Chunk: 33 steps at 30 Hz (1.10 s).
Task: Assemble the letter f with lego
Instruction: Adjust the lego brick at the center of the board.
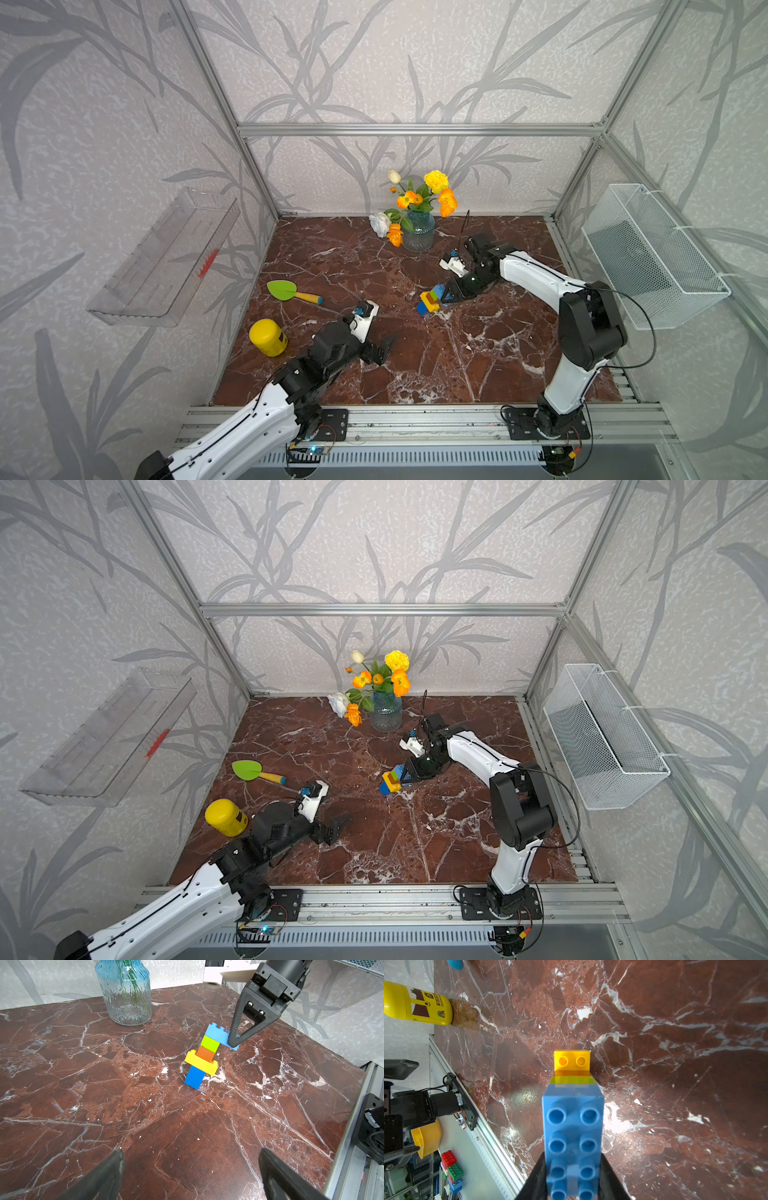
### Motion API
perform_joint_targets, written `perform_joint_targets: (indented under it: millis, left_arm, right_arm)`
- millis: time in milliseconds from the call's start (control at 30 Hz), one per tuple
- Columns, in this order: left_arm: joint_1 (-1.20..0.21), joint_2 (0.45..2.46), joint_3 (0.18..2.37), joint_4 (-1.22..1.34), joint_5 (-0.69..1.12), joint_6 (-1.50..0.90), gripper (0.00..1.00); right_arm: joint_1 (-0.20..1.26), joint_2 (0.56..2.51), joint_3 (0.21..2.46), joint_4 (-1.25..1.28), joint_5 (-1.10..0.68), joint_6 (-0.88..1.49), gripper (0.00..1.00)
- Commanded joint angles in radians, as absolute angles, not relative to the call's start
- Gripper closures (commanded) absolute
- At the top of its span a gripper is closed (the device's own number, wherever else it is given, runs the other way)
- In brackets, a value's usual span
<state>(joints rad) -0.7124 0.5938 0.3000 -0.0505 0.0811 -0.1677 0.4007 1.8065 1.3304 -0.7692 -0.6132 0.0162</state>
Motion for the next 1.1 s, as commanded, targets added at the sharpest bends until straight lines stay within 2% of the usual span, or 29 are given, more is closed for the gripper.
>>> perform_joint_targets:
  millis: [0, 367, 1067]
  left_arm:
    - [-0.709, 0.589, 0.307, -0.034, 0.089, -0.16, 0.01]
    - [-0.709, 0.589, 0.305, -0.034, 0.089, -0.159, 0.01]
    - [-0.709, 0.589, 0.306, -0.031, 0.088, -0.158, 0.01]
  right_arm:
    - [0.385, 1.834, 1.316, -0.738, -0.709, 0.035, 0.66]
    - [0.348, 1.901, 1.275, -0.653, -0.812, 0.076, 0.61]
    - [0.322, 2.009, 1.231, -0.528, -0.815, 0.129, 0.59]
